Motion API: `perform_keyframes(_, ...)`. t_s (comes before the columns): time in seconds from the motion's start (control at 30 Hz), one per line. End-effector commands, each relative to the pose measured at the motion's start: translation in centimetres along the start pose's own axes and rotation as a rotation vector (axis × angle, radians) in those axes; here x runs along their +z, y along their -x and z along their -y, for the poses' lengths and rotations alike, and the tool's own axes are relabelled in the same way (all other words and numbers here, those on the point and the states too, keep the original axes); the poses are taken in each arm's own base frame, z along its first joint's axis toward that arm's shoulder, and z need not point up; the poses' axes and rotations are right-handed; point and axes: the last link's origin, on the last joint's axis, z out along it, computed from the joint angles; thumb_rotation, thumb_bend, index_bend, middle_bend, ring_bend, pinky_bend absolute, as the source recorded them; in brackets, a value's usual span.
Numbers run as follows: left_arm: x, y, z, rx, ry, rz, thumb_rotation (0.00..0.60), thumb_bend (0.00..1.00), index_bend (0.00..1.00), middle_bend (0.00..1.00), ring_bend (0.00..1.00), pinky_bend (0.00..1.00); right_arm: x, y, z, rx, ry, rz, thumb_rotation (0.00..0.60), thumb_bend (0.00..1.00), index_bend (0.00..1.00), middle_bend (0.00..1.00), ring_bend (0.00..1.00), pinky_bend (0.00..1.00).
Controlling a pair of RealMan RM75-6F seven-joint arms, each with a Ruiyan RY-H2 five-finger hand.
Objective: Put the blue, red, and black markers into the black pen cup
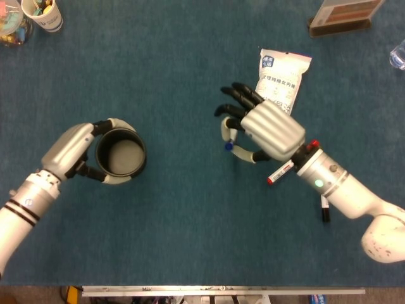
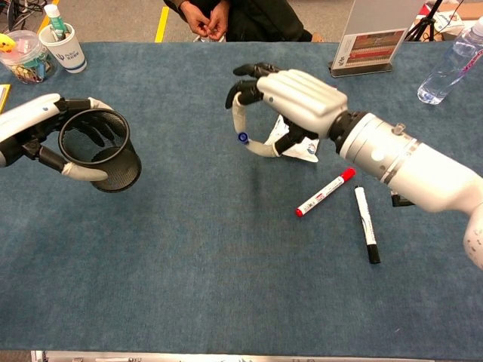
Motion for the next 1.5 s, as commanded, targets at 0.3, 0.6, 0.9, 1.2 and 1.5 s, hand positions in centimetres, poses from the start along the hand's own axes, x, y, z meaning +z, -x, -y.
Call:
perform_keyframes(0.3,3.5,1.5,-1.6,-0.01,0.025,0.072,0.6,0.06,0.32,0.35,0.34,0.34,0.9,-6.9,4.1,0.4,-0.123,-0.144,0.6,0.3,0.66,0.32,0.06,0.06)
perform_keyframes(0.6,5.1,2.8,-2.4,-0.008,0.035,0.107,0.6,0.06,0.32,0.35,0.34,0.34,2.2,-7.8,6.7,0.482,-0.208,-0.167,0.6,0.3,0.66,0.32,0.06,0.06)
perform_keyframes(0.9,6.0,3.0,-3.5,-0.018,0.059,0.107,0.6,0.06,0.32,0.34,0.34,0.34,3.8,-6.7,7.9,0.495,-0.223,-0.147,0.6,0.3,0.66,0.32,0.06,0.06)
perform_keyframes(1.2,6.9,2.8,-4.6,-0.037,0.078,0.099,0.6,0.06,0.32,0.34,0.34,0.34,4.9,-5.3,8.7,0.525,-0.218,-0.121,0.6,0.3,0.66,0.31,0.06,0.06)
perform_keyframes(1.5,7.3,1.8,-4.7,-0.012,0.076,0.075,0.6,0.06,0.32,0.34,0.34,0.34,4.8,-4.2,8.2,0.471,-0.199,-0.098,0.6,0.3,0.54,0.26,0.06,0.06)
